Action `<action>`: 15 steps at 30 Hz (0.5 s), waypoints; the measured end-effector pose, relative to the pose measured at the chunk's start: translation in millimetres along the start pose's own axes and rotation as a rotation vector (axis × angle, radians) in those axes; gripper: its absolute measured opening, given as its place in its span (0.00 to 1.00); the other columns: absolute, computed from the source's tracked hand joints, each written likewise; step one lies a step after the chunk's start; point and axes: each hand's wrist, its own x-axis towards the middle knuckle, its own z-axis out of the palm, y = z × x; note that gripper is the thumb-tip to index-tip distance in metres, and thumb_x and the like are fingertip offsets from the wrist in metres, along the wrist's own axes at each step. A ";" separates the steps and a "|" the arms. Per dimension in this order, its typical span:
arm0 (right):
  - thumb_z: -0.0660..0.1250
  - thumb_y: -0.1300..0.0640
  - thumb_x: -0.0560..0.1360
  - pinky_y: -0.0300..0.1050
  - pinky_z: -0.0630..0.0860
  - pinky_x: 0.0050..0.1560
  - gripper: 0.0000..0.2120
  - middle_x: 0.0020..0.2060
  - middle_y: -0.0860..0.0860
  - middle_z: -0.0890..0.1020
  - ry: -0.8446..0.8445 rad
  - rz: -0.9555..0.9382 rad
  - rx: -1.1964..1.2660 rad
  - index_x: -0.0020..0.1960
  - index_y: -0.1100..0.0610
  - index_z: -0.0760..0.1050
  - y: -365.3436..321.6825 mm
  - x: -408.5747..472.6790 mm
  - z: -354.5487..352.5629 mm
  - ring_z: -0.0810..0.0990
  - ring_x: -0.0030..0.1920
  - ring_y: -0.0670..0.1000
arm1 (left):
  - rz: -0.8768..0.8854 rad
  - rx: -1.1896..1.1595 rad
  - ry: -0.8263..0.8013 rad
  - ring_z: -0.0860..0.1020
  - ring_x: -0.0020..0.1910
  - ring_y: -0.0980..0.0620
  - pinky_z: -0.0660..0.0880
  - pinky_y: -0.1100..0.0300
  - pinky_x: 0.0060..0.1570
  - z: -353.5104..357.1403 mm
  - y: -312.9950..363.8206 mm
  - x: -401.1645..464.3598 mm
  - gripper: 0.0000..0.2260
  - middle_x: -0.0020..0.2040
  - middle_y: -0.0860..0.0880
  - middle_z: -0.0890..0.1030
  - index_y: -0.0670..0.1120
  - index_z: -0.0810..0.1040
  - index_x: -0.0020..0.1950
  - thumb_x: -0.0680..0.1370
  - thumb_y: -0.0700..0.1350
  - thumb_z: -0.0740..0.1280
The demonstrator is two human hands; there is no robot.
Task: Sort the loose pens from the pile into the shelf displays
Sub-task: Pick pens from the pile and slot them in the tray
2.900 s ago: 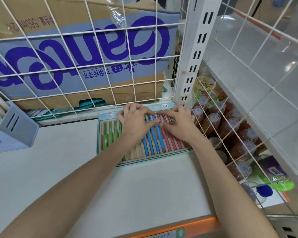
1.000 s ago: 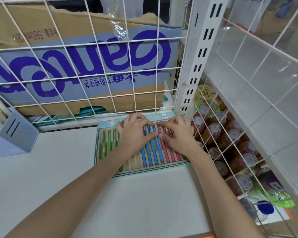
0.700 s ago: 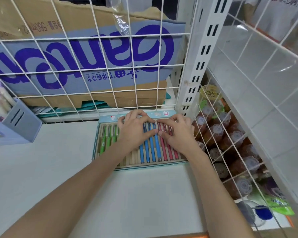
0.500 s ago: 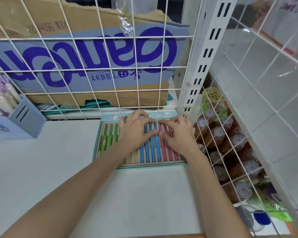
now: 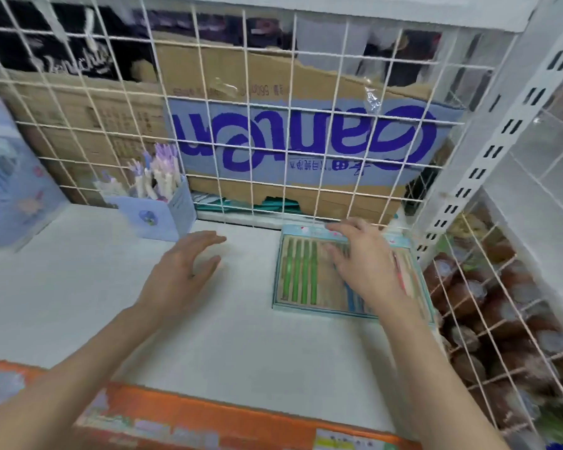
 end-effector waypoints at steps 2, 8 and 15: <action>0.67 0.57 0.74 0.50 0.63 0.67 0.19 0.65 0.54 0.72 -0.068 -0.116 0.002 0.65 0.52 0.73 -53.7 3.0 19.0 0.68 0.66 0.56 | -0.015 0.038 0.048 0.72 0.56 0.58 0.65 0.68 0.54 -34.5 -23.6 -15.5 0.12 0.59 0.50 0.78 0.47 0.78 0.59 0.76 0.45 0.67; 0.64 0.52 0.77 0.45 0.54 0.70 0.26 0.74 0.51 0.60 -0.276 -0.458 0.002 0.73 0.48 0.61 -223.8 -8.4 91.7 0.57 0.73 0.52 | -0.056 0.204 0.182 0.74 0.58 0.52 0.71 0.57 0.56 -143.2 -102.3 -76.4 0.19 0.60 0.47 0.78 0.48 0.77 0.61 0.75 0.54 0.57; 0.64 0.51 0.77 0.48 0.54 0.72 0.30 0.75 0.52 0.56 -0.377 -0.725 0.051 0.75 0.47 0.55 -396.6 -26.4 179.6 0.54 0.75 0.51 | -0.263 0.435 0.340 0.75 0.59 0.40 0.72 0.46 0.59 -266.8 -195.4 -175.3 0.20 0.61 0.41 0.76 0.47 0.71 0.64 0.74 0.53 0.59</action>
